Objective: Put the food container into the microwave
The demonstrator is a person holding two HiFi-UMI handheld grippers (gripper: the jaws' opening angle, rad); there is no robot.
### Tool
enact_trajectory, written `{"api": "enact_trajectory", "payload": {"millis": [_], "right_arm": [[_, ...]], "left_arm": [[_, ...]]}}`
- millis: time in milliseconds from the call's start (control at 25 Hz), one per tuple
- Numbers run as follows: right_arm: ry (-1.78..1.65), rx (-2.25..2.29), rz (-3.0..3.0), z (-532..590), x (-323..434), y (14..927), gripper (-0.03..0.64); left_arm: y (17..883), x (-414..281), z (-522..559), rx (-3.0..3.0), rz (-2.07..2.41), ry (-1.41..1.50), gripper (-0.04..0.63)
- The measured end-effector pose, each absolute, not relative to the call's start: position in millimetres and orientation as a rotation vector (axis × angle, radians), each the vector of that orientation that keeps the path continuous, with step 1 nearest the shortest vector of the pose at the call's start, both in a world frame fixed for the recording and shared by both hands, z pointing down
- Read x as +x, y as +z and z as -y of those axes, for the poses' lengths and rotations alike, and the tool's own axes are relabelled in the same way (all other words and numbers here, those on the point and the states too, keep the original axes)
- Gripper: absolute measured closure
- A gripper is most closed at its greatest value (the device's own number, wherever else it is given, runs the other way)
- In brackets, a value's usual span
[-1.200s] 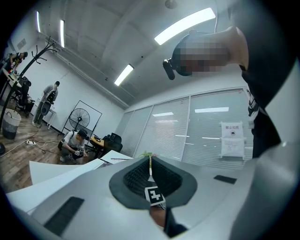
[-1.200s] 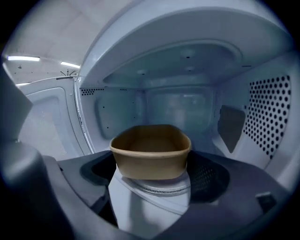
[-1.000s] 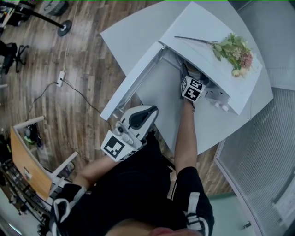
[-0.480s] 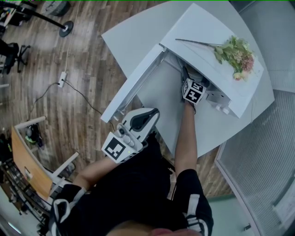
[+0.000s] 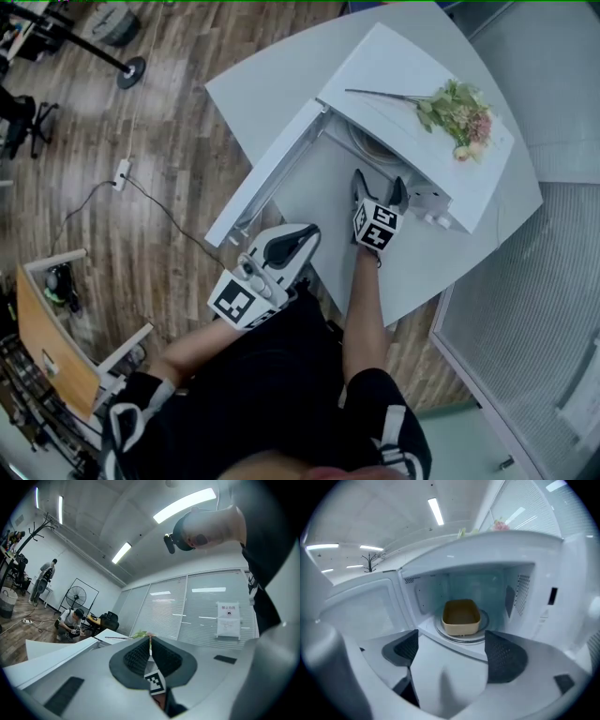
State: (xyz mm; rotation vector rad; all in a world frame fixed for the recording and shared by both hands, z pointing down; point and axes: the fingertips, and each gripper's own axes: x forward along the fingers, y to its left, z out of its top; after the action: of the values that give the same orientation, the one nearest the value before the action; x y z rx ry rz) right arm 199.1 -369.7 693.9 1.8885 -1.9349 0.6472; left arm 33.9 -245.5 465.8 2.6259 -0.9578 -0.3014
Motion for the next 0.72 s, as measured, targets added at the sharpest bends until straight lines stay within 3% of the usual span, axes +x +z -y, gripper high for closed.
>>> {"api": "enact_trajectory", "payload": {"millis": [120,240,520,720], "right_arm": [[0.611,1.917,1.977,337,194,652,0.314],[0.583,1.939,2.032,302,191,608,0.394],[0.496,1.977,2.180,222,180,513,0.551],[0.480,1.991,2.257,168,170,473,0.577]], "left_arm": [[456,32,238,2.641,0.963,-0.323,0.563],[443,26,224,2.670,0.982,-0.335,0.563],[420,20,181,2.706,0.993,-0.338,0.563],[412,18,153,2.726,1.007,-0.337,0.563]]}}
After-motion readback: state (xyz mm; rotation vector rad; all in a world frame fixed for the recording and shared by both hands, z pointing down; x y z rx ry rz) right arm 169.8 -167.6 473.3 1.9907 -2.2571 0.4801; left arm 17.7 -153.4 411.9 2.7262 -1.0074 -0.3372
